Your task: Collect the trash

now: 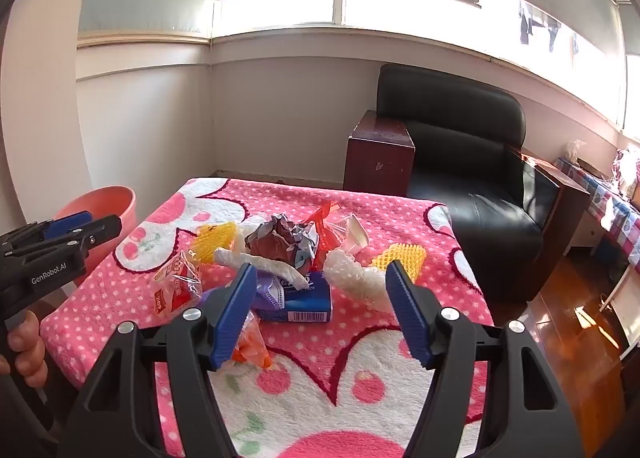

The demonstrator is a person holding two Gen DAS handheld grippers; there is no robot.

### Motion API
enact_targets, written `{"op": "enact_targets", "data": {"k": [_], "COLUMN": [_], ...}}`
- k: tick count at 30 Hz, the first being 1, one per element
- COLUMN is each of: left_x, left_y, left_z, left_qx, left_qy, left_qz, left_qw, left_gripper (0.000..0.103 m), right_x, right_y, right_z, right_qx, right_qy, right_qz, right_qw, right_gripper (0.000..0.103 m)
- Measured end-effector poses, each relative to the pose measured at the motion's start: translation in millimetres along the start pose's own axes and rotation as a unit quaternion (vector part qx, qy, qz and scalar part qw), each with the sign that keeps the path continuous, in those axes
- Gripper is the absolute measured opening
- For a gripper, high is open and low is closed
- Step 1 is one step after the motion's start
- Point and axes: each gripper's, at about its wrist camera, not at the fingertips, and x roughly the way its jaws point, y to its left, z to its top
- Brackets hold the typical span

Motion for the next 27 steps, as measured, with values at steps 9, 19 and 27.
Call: {"op": "enact_targets", "data": {"k": [9, 19, 27], "left_x": [-2.2, -0.3, -2.8], "left_y": [5.9, 7.2, 8.6], "left_z": [-1.9, -0.1, -0.4], "left_qx": [-0.002, -0.004, -0.005], "left_qy": [-0.001, 0.001, -0.001], "left_qz": [-0.004, -0.002, 0.002], "left_qw": [1.0, 1.0, 1.0], "left_gripper": [0.053, 0.053, 0.053], "right_x": [0.7, 2.7, 3.3], "right_y": [0.2, 2.1, 0.9], "right_z": [-0.8, -0.1, -1.5], "right_qx": [-0.001, -0.002, -0.001], "right_qy": [-0.001, 0.0, 0.0], "right_qz": [0.001, 0.001, 0.002], "right_qw": [1.0, 1.0, 1.0], "right_gripper": [0.067, 0.067, 0.067]}}
